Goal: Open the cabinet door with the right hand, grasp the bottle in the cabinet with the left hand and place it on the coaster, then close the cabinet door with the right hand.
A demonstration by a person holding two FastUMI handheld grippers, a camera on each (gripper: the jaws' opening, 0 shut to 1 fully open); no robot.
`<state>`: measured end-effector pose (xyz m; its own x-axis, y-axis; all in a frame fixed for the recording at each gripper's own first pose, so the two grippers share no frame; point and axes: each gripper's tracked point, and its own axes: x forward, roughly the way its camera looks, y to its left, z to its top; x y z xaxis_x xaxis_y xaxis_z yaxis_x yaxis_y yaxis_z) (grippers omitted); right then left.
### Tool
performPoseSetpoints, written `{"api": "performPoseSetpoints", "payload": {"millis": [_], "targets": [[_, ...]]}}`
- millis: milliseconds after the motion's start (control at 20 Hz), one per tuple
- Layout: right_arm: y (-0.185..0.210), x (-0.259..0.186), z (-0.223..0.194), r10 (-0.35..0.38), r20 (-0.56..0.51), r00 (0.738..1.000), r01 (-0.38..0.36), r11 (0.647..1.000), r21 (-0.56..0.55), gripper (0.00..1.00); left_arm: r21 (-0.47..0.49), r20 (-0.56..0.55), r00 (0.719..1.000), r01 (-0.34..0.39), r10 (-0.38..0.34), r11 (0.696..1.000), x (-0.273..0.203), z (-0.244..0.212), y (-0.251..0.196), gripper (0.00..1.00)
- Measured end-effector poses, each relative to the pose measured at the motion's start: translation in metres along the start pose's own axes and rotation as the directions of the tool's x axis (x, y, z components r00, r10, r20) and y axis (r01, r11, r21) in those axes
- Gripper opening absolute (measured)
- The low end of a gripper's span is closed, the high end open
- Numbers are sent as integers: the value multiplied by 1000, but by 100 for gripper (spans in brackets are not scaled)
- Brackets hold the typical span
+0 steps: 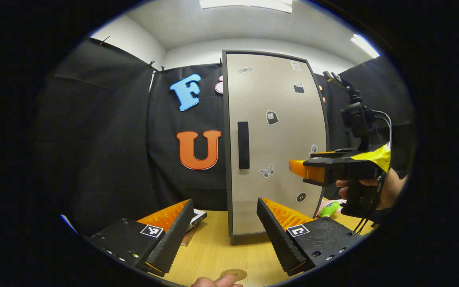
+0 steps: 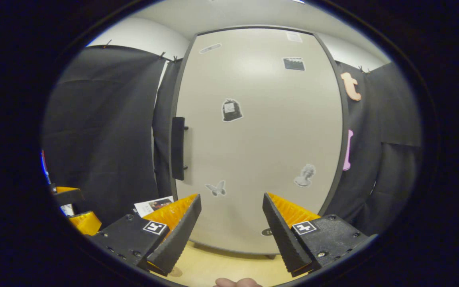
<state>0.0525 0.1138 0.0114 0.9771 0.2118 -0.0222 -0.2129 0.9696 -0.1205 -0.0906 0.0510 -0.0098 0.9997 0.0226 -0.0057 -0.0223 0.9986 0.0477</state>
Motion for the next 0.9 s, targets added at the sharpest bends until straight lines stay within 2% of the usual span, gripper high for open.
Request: {"api": "performPoseSetpoints", "payload": {"millis": [250, 450, 600, 800, 900], "targets": [[36, 23, 14, 56, 22, 998, -55, 998, -26, 100, -11, -23, 998, -54, 54, 998, -20, -10, 27, 96], [67, 40, 26, 102, 45, 994, -99, 993, -58, 99, 27, -59, 992, -110, 112, 994, -37, -29, 54, 96], [91, 51, 30, 158, 39, 987, -155, 986, -66, 100, 14, -63, 989, -136, 137, 991, -54, -35, 66, 97], [108, 66, 37, 173, 51, 984, -168, 982, -92, 99, -23, -62, 986, -154, 152, 988, -83, -38, 78, 96], [104, 75, 44, 134, 73, 988, -127, 987, -100, 100, -46, -86, 982, -170, 166, 984, -93, -50, 83, 96]]}}
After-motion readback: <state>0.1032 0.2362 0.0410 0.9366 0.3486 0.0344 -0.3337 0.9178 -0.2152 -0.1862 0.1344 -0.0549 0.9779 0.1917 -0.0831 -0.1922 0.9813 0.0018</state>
